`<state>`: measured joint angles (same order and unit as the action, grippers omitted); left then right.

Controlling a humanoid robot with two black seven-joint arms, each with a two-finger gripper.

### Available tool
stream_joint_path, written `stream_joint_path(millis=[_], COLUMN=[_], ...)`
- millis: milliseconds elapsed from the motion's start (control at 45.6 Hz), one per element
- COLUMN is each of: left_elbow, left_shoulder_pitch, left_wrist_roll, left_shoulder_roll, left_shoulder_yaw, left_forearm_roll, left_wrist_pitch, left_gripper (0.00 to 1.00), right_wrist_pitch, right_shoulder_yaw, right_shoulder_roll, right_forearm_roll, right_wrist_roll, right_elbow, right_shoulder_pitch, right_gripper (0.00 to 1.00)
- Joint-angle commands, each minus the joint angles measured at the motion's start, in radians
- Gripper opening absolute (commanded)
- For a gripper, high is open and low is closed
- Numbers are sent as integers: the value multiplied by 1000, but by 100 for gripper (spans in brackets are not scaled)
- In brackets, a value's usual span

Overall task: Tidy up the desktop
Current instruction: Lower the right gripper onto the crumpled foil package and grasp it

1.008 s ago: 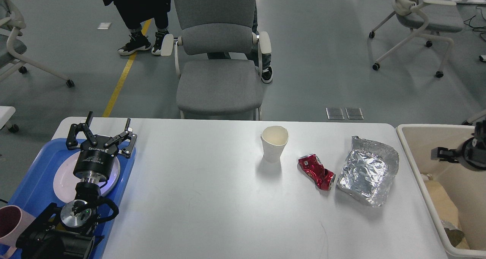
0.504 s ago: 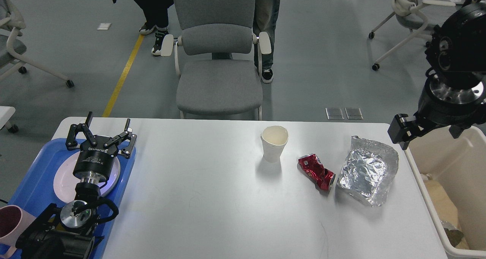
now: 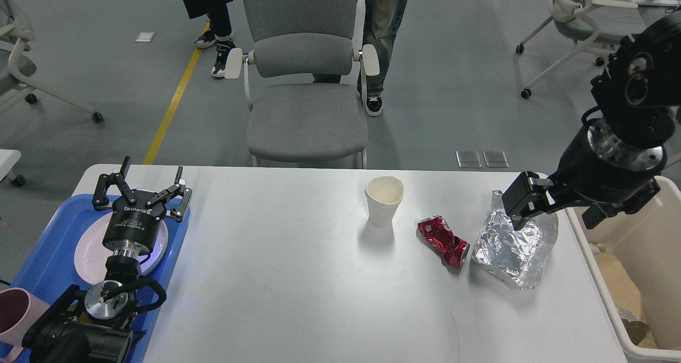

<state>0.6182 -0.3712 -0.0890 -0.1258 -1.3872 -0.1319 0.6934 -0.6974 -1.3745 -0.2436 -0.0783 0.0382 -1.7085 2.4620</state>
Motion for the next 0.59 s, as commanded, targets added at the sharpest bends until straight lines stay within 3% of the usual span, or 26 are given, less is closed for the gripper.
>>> stream_joint_path(millis=[0, 131, 329, 570], left_elbow=[0, 0, 0, 0], left_shoulder_pitch=[0, 0, 0, 1], left_wrist_roll=[0, 0, 0, 0], left_shoulder_roll=[0, 0, 0, 0], left_shoulder_yaw=[0, 0, 0, 0], left_forearm_roll=[0, 0, 0, 0], left_wrist_pitch=[0, 0, 0, 0], left_gripper=[96, 96, 96, 96], right_wrist_pitch=[1, 61, 289, 434], right_shoulder_yaw=[-5, -6, -1, 35], right_shoulder_roll=[-8, -17, -89, -86], right_forearm_roll=[-9, -27, -12, -9], right_wrist_roll=[0, 2, 2, 2], right_elbow=[6, 46, 173, 538], right_shoulder_pitch=[-1, -58, -314, -783], right_gripper=[100, 100, 100, 100])
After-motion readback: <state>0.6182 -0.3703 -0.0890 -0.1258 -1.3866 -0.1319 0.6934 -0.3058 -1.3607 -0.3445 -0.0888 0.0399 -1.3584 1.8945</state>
